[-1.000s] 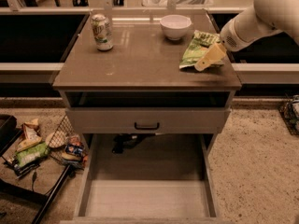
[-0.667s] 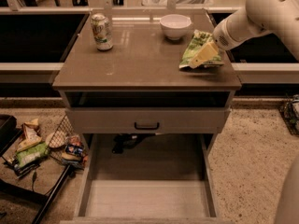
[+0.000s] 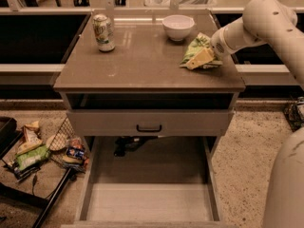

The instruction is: Place green jalapeno chip bag into middle drawer

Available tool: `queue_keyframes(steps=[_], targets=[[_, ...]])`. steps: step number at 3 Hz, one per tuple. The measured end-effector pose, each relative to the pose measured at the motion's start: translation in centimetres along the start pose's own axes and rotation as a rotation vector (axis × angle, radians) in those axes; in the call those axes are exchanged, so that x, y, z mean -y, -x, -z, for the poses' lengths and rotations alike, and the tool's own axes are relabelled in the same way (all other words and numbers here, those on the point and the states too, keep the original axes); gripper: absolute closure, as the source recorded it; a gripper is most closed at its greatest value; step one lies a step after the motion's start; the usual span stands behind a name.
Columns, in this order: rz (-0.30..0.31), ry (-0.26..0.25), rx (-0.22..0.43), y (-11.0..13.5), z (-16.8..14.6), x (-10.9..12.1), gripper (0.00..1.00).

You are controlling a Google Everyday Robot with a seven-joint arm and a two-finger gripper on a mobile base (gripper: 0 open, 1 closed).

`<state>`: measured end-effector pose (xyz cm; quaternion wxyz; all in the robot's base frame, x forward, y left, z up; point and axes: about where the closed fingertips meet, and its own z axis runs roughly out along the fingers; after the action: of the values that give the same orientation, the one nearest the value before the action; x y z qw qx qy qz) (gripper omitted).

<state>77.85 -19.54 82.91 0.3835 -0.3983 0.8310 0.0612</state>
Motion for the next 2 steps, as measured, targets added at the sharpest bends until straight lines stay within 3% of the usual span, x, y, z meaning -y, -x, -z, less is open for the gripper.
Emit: queue_keyframes(steps=[2], targets=[[-0.017,0.009,0.018,0.12,-0.1,0.08,0.73]])
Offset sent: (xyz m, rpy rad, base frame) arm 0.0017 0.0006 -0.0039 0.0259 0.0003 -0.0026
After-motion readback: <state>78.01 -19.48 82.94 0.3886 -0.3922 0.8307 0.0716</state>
